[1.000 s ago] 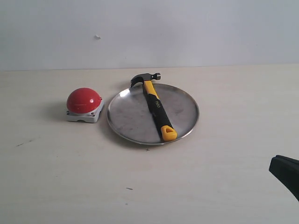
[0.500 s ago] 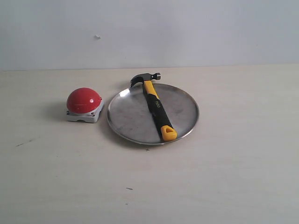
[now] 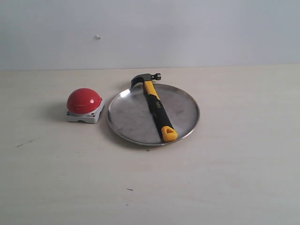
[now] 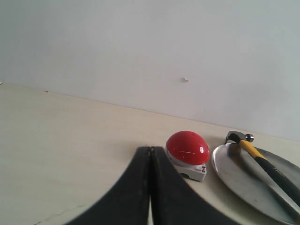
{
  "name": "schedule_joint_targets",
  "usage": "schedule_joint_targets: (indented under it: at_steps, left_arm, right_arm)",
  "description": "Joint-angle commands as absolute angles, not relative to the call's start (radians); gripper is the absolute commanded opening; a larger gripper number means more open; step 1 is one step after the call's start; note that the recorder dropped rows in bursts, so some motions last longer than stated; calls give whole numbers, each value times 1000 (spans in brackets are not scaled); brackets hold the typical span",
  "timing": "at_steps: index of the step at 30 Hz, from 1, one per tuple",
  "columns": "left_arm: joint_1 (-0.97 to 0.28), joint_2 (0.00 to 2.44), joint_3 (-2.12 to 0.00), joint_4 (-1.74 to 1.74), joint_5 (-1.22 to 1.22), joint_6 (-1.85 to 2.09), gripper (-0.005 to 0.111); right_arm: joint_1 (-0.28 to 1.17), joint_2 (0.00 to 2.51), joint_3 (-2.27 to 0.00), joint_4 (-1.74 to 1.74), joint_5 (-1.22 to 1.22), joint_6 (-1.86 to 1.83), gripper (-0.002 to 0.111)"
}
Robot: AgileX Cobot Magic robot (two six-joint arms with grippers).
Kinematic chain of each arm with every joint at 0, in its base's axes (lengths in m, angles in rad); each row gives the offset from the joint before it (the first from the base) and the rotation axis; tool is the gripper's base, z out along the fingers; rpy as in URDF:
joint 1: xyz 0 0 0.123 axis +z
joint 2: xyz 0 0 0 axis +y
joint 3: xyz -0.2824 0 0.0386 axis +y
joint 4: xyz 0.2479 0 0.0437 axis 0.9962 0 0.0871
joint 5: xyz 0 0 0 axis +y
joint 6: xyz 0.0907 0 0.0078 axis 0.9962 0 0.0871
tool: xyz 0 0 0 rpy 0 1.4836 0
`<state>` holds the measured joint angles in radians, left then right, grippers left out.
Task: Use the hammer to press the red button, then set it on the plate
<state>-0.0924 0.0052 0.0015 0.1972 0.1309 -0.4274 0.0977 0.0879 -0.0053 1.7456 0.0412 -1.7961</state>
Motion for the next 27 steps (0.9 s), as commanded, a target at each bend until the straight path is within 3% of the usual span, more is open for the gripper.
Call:
schedule_joint_targets:
  at_steps: [1, 6, 15, 27]
  left_arm:
    - [-91, 0, 0, 193, 123, -422, 0]
    - [-91, 0, 0, 193, 123, -422, 0]
    - [-91, 0, 0, 193, 123, -422, 0]
    - [-91, 0, 0, 193, 123, -422, 0]
  right_arm:
    - [93, 83, 0, 1744, 54, -1813, 0]
    - [93, 83, 0, 1527, 54, -1581, 0]
    - [93, 83, 0, -33, 108, 41, 0]
    - [93, 83, 0, -39, 133, 8, 0]
